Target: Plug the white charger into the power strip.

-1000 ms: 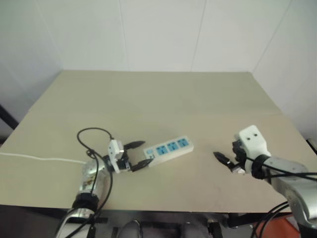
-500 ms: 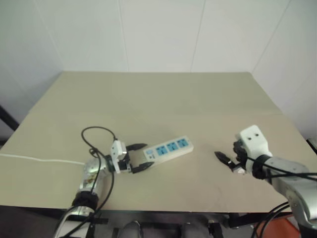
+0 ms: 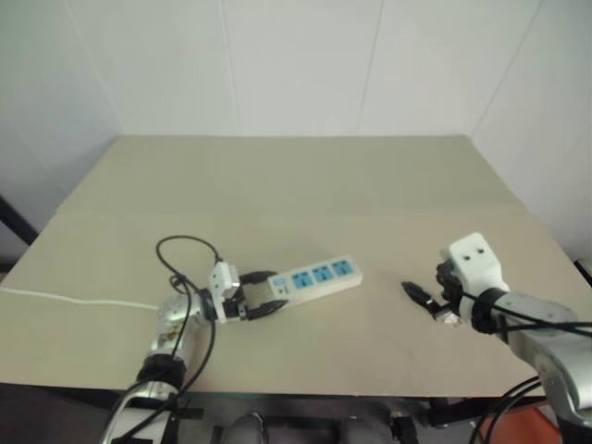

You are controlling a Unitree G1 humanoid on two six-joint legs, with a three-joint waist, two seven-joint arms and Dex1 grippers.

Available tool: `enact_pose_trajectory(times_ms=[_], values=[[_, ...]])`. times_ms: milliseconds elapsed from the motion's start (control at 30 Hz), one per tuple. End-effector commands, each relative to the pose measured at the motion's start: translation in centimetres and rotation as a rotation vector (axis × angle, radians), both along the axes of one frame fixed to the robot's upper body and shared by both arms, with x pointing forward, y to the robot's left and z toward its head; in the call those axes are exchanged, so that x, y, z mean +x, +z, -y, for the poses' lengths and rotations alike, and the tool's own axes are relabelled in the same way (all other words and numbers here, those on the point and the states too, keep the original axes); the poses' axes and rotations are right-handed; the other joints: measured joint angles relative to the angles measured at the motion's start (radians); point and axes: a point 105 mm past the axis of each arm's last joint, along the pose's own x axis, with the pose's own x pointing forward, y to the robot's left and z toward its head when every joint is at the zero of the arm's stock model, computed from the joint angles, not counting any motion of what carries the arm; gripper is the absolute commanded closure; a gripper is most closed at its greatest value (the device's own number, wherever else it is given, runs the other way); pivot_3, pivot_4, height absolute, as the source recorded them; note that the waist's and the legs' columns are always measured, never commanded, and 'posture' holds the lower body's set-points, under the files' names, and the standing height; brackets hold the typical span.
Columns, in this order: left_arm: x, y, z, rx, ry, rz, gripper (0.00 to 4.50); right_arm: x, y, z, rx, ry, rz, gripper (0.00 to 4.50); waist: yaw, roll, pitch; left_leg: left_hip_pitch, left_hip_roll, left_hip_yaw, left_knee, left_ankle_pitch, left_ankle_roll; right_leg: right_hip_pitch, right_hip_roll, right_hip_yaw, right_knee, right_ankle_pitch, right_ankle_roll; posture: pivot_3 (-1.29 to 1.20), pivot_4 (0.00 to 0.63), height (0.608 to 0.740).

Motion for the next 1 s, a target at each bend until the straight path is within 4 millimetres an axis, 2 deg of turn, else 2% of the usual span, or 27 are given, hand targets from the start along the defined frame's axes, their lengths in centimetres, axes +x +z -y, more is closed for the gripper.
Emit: enact_pose_trajectory(times_ms=[33, 200, 333, 433, 667, 767, 900, 1000], values=[[-0.8, -0.3, 0.6, 0.020, -0.061, -0.005, 1.31, 0.4, 2.1, 0.3, -0.028, -0.015, 0.063, 0.00, 0.000, 0.000, 0.000, 0.000, 0.000, 0.000, 0.000, 0.000, 0.000, 0.000, 0.000, 0.000, 0.000, 0.000, 0.000, 0.00, 0.150, 0.740], [-1.3, 0.1, 0.9, 0.072, -0.126, 0.042, 1.31, 0.9, 4.8, 0.4, -0.069, -0.008, 0.047, 0.00, 0.001, 0.000, 0.000, -0.001, 0.000, 0.000, 0.000, 0.000, 0.000, -0.001, 0.000, 0.000, 0.000, 0.000, 0.000, 0.00, 0.150, 0.740], [-2.2, 0.3, 1.1, 0.162, -0.260, 0.088, 1.31, 1.4, 6.5, 1.4, -0.116, 0.009, -0.175, 0.00, -0.001, 0.000, 0.001, -0.002, 0.000, 0.000, 0.000, 0.000, 0.000, -0.002, -0.001, 0.000, -0.001, 0.000, 0.000, 0.00, 0.150, 0.740], [-2.3, 0.8, 1.8, 0.174, -0.304, 0.112, 1.31, 1.7, 6.5, 2.7, -0.138, -0.017, -0.286, 0.00, 0.002, -0.001, 0.001, -0.002, 0.001, 0.000, -0.002, 0.000, 0.000, -0.001, 0.000, -0.001, -0.003, 0.000, -0.001, 0.00, 0.150, 0.740], [-2.8, 1.0, 3.3, 0.173, -0.381, 0.142, 1.31, 2.9, 6.3, 3.8, -0.058, -0.043, -0.503, 0.00, -0.001, -0.001, 0.001, -0.003, 0.000, 0.001, -0.002, -0.001, 0.001, -0.003, -0.001, 0.000, -0.004, 0.000, -0.001, 0.00, 0.150, 0.740], [-2.9, 0.3, 4.0, 0.169, -0.379, 0.138, 1.31, 3.7, 5.7, 4.5, -0.081, -0.074, -0.548, 0.00, 0.000, -0.002, 0.001, -0.004, 0.000, 0.001, -0.002, -0.001, 0.001, -0.004, -0.001, 0.000, -0.004, 0.000, -0.001, 0.00, 0.150, 0.740], [-3.1, 0.6, 4.9, 0.092, -0.358, 0.139, 1.31, 4.8, 5.6, 4.6, -0.085, -0.093, -0.586, 0.00, -0.001, -0.001, 0.001, -0.005, 0.000, 0.002, -0.001, -0.001, 0.001, -0.005, -0.001, 0.000, -0.003, 0.000, -0.001, 0.00, 0.150, 0.740], [-3.3, 0.5, 5.2, 0.081, -0.361, 0.139, 1.31, 5.4, 4.9, 5.0, -0.062, -0.120, -0.633, 0.00, 0.000, -0.001, 0.001, -0.006, 0.000, 0.001, -0.001, -0.001, 0.001, -0.005, -0.001, 0.000, -0.003, 0.000, -0.001, 0.00, 0.150, 0.740]])
